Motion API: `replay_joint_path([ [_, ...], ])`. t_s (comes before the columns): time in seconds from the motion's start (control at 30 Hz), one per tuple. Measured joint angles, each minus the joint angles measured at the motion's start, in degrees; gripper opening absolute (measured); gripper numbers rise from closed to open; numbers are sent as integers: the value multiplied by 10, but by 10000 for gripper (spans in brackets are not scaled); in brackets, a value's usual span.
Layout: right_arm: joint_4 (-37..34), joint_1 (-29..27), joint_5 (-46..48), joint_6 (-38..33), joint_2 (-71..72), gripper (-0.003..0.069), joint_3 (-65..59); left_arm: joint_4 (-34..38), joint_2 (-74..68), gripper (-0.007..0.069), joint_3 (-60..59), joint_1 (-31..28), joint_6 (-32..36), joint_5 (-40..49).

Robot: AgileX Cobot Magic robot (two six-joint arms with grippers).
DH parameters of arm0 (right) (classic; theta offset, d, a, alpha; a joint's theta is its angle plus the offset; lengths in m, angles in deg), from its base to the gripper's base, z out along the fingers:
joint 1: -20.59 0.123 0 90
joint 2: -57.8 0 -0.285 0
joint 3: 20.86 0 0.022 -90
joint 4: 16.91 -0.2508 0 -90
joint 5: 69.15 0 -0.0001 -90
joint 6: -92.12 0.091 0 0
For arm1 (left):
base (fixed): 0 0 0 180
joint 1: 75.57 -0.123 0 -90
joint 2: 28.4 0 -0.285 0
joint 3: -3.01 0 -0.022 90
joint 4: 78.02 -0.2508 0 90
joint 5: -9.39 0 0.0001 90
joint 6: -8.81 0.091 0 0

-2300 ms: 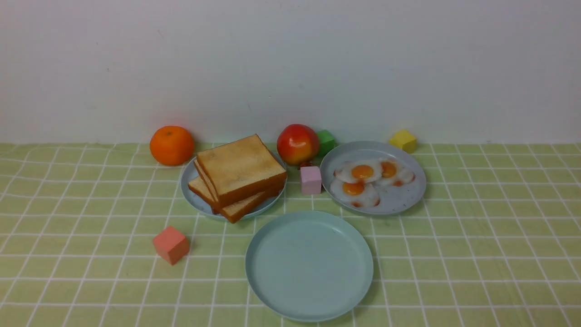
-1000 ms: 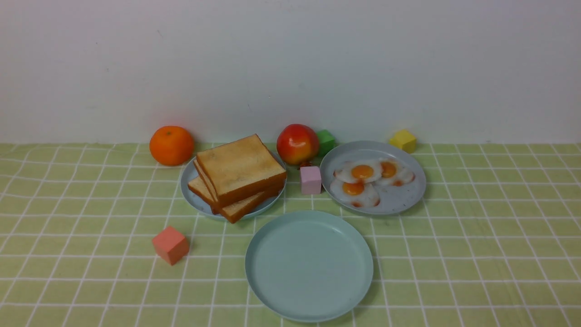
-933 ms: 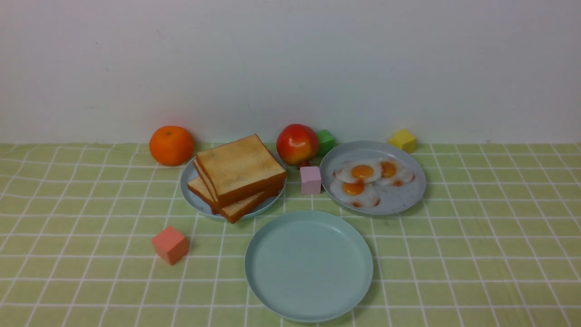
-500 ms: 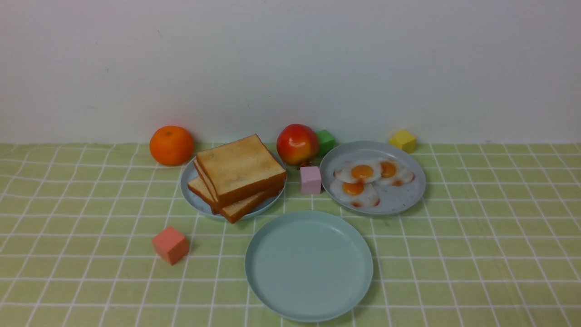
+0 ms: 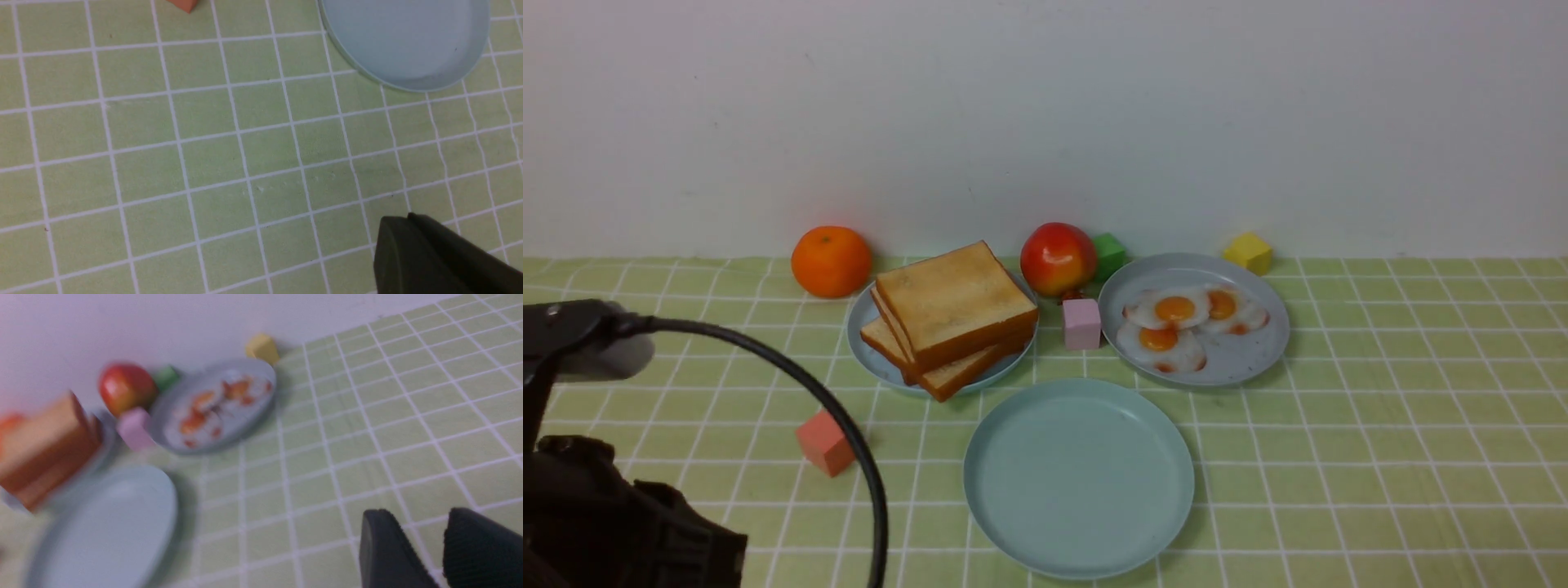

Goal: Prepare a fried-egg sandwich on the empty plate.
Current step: Use the left arm to grab a slice of bread

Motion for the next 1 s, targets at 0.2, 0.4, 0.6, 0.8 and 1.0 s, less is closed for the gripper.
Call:
replay_joint_path([
  [0.2,-124,0,-92,63,0,242,0,5,-8,20,2,33,53,3],
  [0.4,-106,21,122,-24,-62,121,148,4,-56,20,42,39,66,-44],
  [0.6,-38,39,389,-162,-245,-10,377,-2,-196,20,160,39,87,-25],
  [0.8,-24,82,497,-209,-370,-4,520,-9,-356,20,293,39,135,-15],
  [1.0,-24,121,487,-214,-396,3,564,-34,-495,22,419,39,159,33],
])
